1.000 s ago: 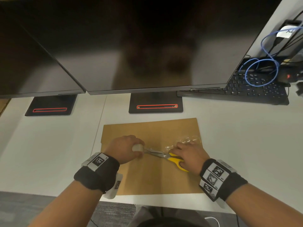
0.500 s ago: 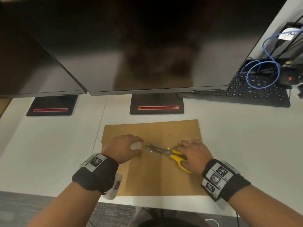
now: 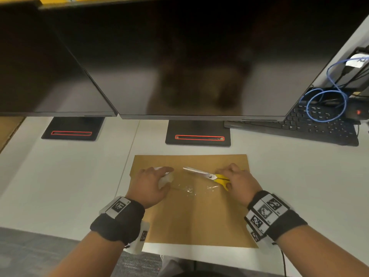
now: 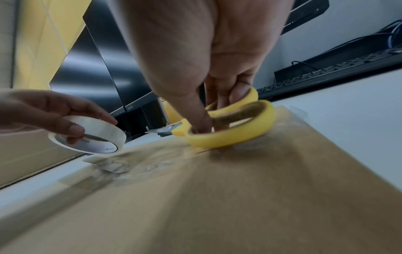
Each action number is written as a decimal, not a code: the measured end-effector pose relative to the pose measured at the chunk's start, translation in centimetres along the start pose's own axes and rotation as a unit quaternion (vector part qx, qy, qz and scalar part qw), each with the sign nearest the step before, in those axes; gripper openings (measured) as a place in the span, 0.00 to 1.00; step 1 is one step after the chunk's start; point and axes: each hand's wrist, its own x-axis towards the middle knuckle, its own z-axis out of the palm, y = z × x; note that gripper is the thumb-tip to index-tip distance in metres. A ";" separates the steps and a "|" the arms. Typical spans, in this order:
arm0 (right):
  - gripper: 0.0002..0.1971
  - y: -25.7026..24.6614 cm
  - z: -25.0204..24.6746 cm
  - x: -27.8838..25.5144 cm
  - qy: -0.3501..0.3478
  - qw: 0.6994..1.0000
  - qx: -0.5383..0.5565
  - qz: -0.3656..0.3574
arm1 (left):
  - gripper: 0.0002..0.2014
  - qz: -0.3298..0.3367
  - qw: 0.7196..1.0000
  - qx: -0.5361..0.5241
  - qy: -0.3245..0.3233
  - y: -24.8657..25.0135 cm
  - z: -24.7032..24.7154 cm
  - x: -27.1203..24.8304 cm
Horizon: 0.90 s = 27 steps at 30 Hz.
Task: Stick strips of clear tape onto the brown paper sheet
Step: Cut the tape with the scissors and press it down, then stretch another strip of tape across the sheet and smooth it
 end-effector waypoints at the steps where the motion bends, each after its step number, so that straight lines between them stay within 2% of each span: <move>1: 0.26 0.0 0.0 0.2 0.001 1.000 0.001 0.007 | 0.25 0.004 1.000 -0.008 0.001 -0.2 -0.1 -0.2; 7: 0.23 0.5 -0.1 1.4 0.041 0.998 -0.035 0.031 | 0.24 -0.014 0.999 -0.047 0.009 -1.9 -0.2 -1.2; 11: 0.28 -0.3 0.5 0.8 0.102 0.991 -0.084 0.027 | 0.24 -0.019 0.999 -0.042 0.008 -2.7 -0.7 -1.6; 13: 0.30 -1.2 1.4 0.4 0.122 0.991 -0.053 -0.002 | 0.24 -0.017 0.999 -0.040 0.002 -3.2 -0.7 -1.6; 16: 0.30 -3.3 3.2 -0.2 0.070 0.987 -0.030 -0.138 | 0.25 -0.013 0.999 -0.042 -0.013 -4.2 -0.3 -1.3; 18: 0.29 -4.6 4.1 -0.3 0.026 0.981 -0.064 -0.179 | 0.25 -0.007 0.999 -0.033 -0.020 -4.5 -0.2 -1.1; 21: 0.20 -5.9 4.7 -0.4 -0.010 0.980 -0.111 -0.162 | 0.25 0.012 1.000 -0.011 -0.023 -4.4 -0.3 -0.8; 27: 0.22 -6.0 5.1 -0.5 -0.003 0.983 -0.115 -0.144 | 0.27 0.049 0.998 0.001 -0.046 -4.5 0.3 -0.3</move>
